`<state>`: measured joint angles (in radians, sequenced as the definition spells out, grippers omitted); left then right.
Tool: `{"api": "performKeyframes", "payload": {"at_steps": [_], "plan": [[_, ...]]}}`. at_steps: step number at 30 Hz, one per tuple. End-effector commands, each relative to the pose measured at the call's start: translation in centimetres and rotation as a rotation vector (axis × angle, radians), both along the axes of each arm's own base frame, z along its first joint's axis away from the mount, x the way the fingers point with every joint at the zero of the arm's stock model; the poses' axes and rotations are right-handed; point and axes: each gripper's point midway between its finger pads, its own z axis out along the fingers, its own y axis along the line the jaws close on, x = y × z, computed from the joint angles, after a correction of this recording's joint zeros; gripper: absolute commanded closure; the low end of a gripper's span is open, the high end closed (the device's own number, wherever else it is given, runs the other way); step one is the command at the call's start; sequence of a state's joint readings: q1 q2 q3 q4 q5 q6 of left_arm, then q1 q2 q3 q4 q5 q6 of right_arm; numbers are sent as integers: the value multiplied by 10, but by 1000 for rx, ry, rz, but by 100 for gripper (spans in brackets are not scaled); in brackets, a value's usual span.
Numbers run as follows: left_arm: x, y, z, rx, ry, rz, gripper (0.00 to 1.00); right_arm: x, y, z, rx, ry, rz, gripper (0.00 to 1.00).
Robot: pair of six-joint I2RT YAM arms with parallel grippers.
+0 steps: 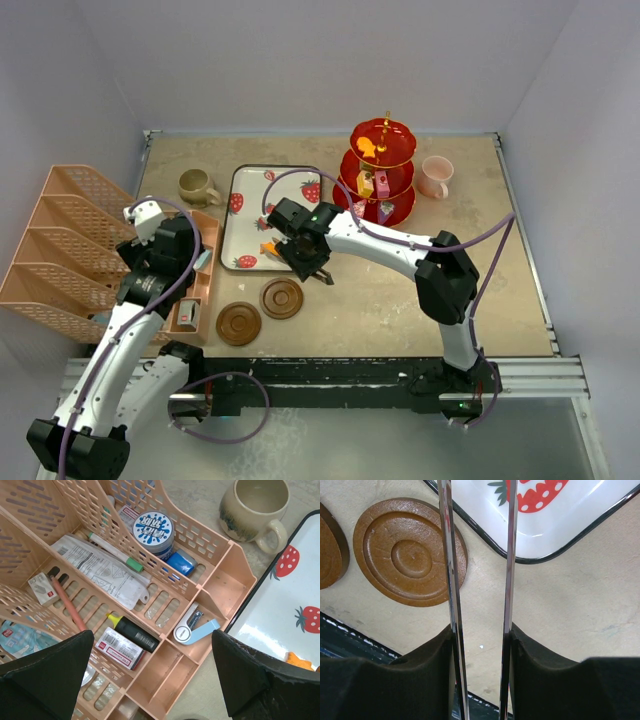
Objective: Serve the afternoon tea
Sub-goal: Pick up the desert from the tray.
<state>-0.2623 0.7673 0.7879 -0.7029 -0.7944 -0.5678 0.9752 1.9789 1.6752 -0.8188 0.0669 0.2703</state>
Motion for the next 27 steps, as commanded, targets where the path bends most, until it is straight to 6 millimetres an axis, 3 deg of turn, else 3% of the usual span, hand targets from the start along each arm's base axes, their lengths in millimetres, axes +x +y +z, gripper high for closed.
{"api": "performKeyframes", "payload": {"at_steps": [1, 27], "plan": [[3, 2, 14, -17, -52, 33, 1, 1, -1, 4, -10, -23, -10, 58], [6, 2, 16, -6, -47, 35, 1, 8, 2, 10, -14, -49, -16, 57]]}}
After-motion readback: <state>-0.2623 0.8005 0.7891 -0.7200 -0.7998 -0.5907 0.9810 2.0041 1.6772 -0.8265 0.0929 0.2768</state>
